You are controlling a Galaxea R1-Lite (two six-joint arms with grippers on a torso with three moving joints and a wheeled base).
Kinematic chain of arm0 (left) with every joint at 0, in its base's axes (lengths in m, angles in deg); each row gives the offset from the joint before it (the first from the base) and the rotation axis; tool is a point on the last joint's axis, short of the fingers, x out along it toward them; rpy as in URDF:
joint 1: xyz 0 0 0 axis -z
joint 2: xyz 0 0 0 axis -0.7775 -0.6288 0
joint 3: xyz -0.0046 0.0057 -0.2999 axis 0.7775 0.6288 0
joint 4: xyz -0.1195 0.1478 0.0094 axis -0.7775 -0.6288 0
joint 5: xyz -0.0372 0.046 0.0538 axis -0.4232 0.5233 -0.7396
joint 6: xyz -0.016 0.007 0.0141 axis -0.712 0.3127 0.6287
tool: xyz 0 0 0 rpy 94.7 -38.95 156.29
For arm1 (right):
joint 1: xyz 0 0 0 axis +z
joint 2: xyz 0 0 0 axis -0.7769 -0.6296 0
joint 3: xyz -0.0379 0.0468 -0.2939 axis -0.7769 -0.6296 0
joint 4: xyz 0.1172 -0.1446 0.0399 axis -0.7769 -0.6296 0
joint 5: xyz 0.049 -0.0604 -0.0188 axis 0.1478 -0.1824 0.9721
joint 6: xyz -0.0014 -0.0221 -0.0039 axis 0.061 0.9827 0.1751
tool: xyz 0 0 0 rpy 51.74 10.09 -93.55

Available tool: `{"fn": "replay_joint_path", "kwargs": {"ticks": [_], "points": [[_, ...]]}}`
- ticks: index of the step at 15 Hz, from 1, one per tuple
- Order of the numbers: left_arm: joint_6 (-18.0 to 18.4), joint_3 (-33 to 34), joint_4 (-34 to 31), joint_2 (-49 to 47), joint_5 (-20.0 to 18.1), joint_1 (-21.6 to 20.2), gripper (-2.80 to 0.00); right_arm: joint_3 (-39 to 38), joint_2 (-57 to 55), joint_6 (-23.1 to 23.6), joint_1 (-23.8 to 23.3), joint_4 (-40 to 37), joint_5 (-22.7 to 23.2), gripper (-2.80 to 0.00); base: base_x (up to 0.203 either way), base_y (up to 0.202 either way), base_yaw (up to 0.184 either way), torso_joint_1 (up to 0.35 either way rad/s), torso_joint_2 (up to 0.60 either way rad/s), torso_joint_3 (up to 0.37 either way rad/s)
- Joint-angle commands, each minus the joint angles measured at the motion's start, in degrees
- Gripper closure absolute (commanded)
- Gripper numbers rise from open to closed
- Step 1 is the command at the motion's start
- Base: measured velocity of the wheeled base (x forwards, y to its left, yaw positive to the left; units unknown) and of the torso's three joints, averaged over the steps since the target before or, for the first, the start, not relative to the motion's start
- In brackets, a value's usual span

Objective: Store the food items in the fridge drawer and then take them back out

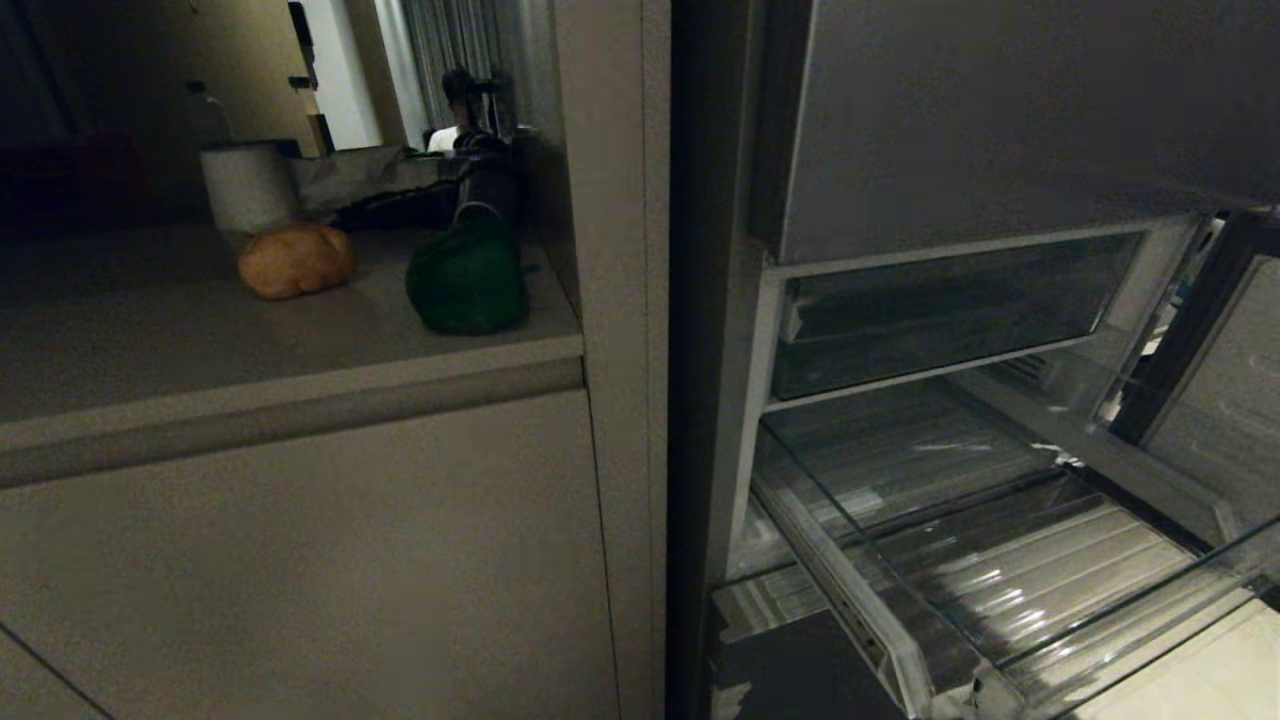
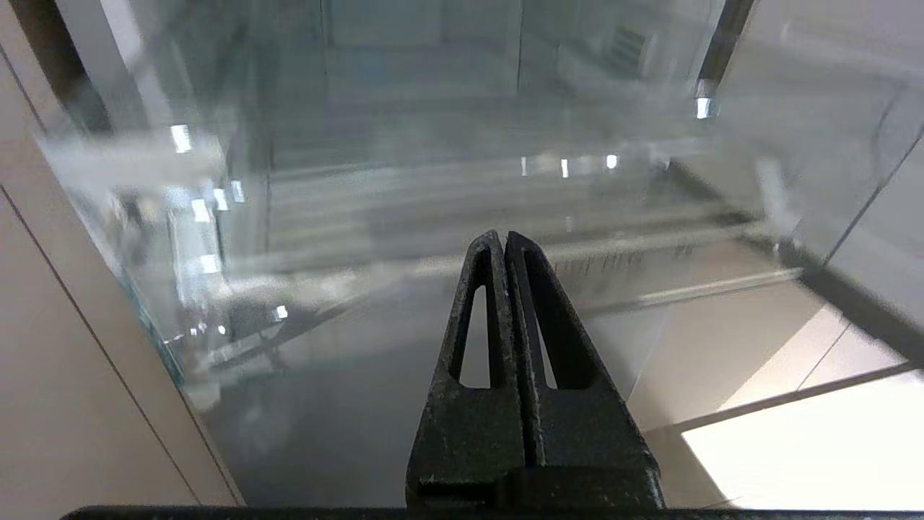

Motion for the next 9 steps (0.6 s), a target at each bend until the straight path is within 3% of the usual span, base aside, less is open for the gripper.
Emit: {"fn": "replay_joint_path", "kwargs": {"ticks": [1,5,9], "points": [[0.0,0.0,0.0,-0.1,0.0,0.0,0.0,-1.8,0.0,0.0,0.0,0.0,0.0,0.0,0.0,0.0,0.0,0.259,-0.59,-0.33],[0.0,0.0,0.1,-0.1,0.0,0.0,0.0,-1.8,0.0,0.1,0.0,0.0,0.0,0.0,0.0,0.0,0.0,0.26,-0.59,-0.334],[-0.1,0.0,0.0,-0.1,0.0,0.0,0.0,-1.8,0.0,0.0,0.0,0.0,0.0,0.0,0.0,0.0,0.0,0.176,-0.38,-0.211]]}}
